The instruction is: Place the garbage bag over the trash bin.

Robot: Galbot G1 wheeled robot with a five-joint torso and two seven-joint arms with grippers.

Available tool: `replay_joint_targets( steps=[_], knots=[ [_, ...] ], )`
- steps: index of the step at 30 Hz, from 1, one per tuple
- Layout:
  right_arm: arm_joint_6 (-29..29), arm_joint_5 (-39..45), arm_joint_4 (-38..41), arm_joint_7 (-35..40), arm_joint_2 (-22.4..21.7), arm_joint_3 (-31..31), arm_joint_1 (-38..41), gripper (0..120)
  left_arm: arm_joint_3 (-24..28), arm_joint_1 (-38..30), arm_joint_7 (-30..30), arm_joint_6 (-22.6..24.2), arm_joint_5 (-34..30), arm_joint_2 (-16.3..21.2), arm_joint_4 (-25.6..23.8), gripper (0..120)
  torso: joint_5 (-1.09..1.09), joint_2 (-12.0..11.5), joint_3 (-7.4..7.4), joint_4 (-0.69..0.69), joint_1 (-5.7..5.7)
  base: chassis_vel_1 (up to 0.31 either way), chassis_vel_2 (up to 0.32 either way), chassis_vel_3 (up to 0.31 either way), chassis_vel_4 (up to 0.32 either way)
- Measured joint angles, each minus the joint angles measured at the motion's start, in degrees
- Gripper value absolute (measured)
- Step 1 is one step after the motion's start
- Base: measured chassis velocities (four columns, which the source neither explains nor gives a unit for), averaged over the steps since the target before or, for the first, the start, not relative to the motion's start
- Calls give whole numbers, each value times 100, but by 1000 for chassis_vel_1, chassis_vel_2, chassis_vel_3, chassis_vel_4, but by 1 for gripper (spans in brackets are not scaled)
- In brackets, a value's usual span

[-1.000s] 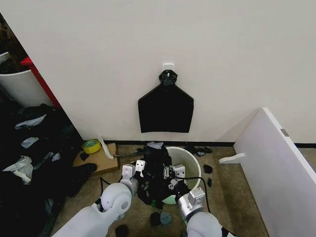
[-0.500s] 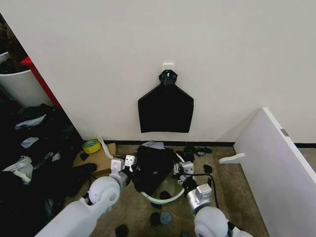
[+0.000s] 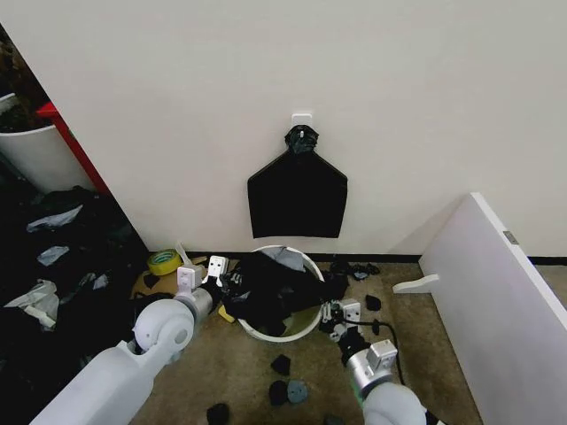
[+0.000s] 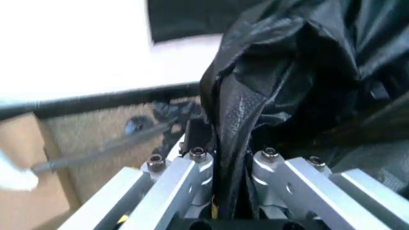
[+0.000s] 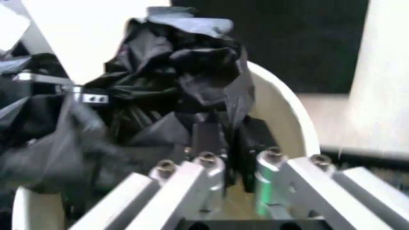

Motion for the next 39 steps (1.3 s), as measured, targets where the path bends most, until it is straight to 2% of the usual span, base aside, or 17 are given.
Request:
replay_joint_targets(
  steps=[4, 5, 10, 11, 14, 17, 18, 21, 24, 27, 34, 38, 39],
  knots=[
    [607, -1108, -217, -549, -115, 74, -41, 22, -3, 30, 424, -390, 625, 79, 33, 5, 0, 0, 0, 1, 0, 0, 0, 0, 0],
    [607, -1108, -217, -549, -115, 74, -41, 22, -3, 30, 424, -390, 625, 79, 33, 5, 0, 0, 0, 1, 0, 0, 0, 0, 0],
    [1288, -2191, -479, -1170, -390, 208, 18, 43, -32, 52, 813, -788, 1200, 236, 156, 5, 0, 0, 0, 2, 0, 0, 0, 0, 0],
    [1288, -2191, -479, -1170, -390, 208, 18, 43, -32, 52, 813, -788, 1200, 236, 156, 5, 0, 0, 0, 2, 0, 0, 0, 0, 0],
    [1172, -2284, -436, -983, -471, 224, 119, 57, 20, -5, 1013, -992, 1540, 310, 261, 5, 0, 0, 0, 0, 0, 0, 0, 0, 0],
    [1080, -2065, -308, -892, -476, 226, 208, 67, 61, -55, 1180, -1229, 1877, 347, 378, 5, 0, 0, 0, 1, 0, 0, 0, 0, 0],
    [1080, -2065, -308, -892, -476, 226, 208, 67, 61, -55, 1180, -1229, 1877, 347, 378, 5, 0, 0, 0, 1, 0, 0, 0, 0, 0],
    [1000, -1836, -107, -875, -529, 230, 227, 83, 107, -123, 1366, -1571, 2392, 384, 567, 5, -1, 0, 0, 1, 0, 0, 0, 0, 0],
    [885, -1636, 32, -845, -610, 207, 190, 93, 135, -163, 1465, -1710, 2634, 402, 639, 5, -1, 0, 0, 0, 0, 0, 0, 0, 0],
    [787, -1631, 6, -821, -635, 199, 213, 99, 158, -176, 1542, -1774, 2740, 403, 642, 5, -1, 0, 0, 0, 0, 0, 0, 0, 0],
    [788, -1655, -386, -1098, -525, 197, 431, 100, 201, -171, 1828, -1973, 3018, 425, 590, 5, 0, 0, 0, 0, 0, 0, 0, 0, 0],
    [902, -1463, -539, -1260, -360, 228, 541, 86, 201, -80, 1929, -2108, 3252, 434, 589, 5, 0, 0, 0, 1, 0, 0, 0, 0, 0],
    [902, -1463, -539, -1260, -360, 228, 541, 86, 201, -80, 1929, -2108, 3252, 434, 589, 5, 0, 0, 0, 1, 0, 0, 0, 0, 0]
  ],
)
